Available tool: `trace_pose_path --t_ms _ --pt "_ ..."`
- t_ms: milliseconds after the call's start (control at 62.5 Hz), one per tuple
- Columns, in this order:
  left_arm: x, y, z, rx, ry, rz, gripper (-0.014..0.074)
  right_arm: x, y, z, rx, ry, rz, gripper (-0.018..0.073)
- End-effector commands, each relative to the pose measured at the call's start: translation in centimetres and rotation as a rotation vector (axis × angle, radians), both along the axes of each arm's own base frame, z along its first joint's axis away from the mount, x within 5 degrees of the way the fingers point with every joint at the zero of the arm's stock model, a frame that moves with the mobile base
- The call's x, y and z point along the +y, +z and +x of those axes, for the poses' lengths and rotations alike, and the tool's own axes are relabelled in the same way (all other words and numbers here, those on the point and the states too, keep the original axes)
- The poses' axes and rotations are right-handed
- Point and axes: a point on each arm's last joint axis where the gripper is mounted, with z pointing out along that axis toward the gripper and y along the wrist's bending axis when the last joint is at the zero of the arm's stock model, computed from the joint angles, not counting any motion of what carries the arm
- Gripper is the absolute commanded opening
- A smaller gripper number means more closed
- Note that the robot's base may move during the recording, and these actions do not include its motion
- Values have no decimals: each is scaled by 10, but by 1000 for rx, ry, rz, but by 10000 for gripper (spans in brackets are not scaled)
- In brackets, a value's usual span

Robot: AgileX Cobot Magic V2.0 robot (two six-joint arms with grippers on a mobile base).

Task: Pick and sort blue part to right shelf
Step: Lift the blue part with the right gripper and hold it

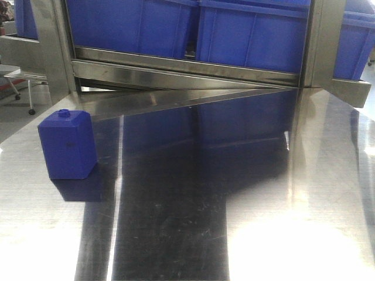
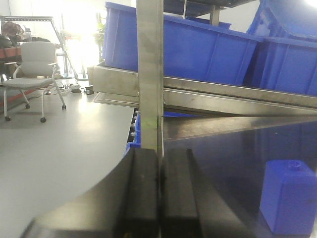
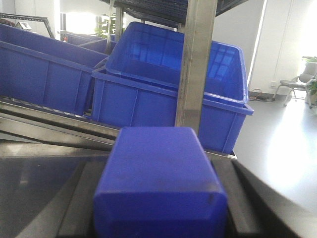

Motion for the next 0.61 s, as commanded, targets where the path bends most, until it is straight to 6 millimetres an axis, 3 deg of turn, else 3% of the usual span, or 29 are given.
trace_pose_path --t_ms 0,192,368,592 --pt "1 3 -2 -100 -8 -81 124 -1 18 -3 -114 -11 -10 356" --pt "0 14 -1 -53 -21 -155 124 -1 18 -3 -114 -11 -10 356" --pt "0 41 3 -47 -25 -175 124 -1 18 -3 -114 -11 -10 356" --pt "-1 78 14 -36 -51 -398 124 -1 18 -3 -114 -11 -10 356"
